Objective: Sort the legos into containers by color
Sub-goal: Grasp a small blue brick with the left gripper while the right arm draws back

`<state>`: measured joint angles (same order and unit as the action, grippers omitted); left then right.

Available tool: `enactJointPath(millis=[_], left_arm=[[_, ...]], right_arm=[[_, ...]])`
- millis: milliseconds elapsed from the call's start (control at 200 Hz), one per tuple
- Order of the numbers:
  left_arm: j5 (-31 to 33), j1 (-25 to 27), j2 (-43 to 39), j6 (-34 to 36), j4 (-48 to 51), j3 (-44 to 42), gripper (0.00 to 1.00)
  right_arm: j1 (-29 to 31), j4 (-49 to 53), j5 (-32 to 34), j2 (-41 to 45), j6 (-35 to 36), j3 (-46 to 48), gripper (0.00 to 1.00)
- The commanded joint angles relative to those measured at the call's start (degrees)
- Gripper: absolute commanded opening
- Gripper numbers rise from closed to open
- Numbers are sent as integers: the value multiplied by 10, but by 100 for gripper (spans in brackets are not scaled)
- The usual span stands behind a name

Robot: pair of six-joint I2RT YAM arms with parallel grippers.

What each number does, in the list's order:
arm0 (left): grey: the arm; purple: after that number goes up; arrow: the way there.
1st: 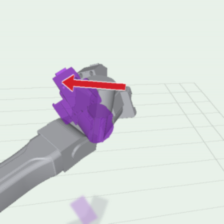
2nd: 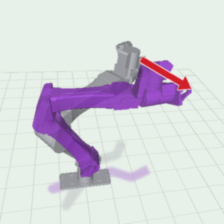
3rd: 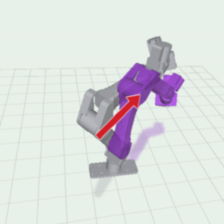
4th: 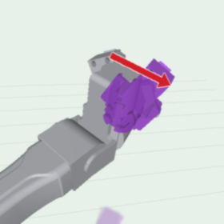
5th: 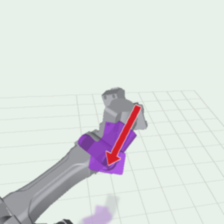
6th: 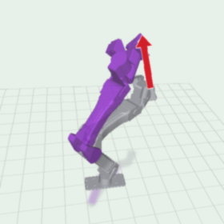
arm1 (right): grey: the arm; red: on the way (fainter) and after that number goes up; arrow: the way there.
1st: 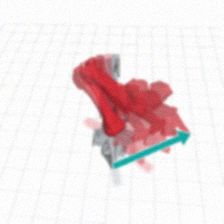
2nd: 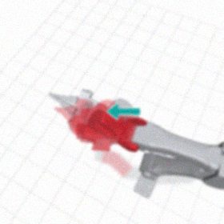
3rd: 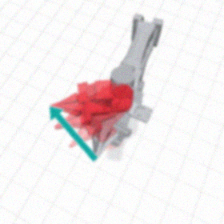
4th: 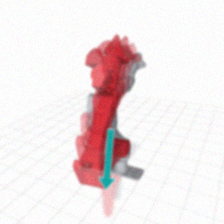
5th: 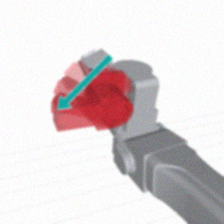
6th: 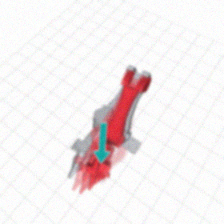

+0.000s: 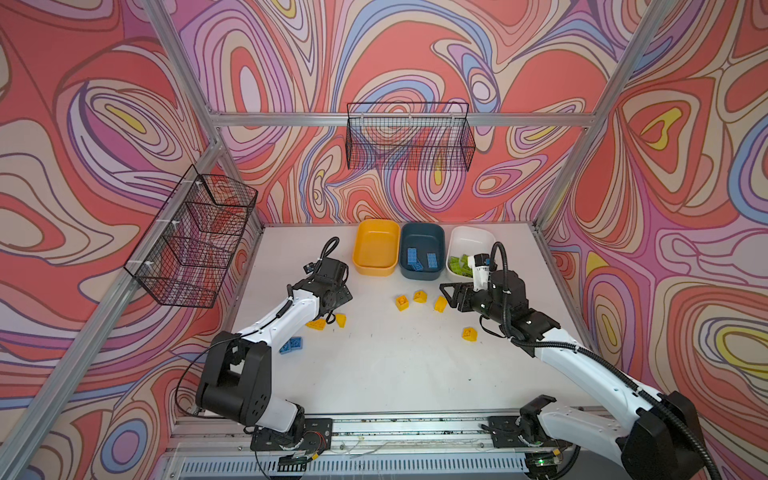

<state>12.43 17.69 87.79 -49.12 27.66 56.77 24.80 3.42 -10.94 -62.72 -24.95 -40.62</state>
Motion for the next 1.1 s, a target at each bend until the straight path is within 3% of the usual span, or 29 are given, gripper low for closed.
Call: enactJointPath(millis=[0, 336, 571, 816, 1097], left_arm=[[-13, -6, 39, -30, -16, 26, 86], [-29, -45, 122, -35, -18, 66, 78], [-39, -56, 164, -25, -14, 102, 64], [-42, -63, 198, -24, -12, 117, 56], [-45, -63, 205, -12, -10, 124, 32]], right_arm=[[1, -2, 6, 16, 7, 16, 71], [1, 5, 12, 20, 18, 46, 71], [1, -5, 4, -5, 22, 49, 72], [1, -7, 1, -17, 26, 46, 71], [1, -5, 3, -16, 27, 49, 71]])
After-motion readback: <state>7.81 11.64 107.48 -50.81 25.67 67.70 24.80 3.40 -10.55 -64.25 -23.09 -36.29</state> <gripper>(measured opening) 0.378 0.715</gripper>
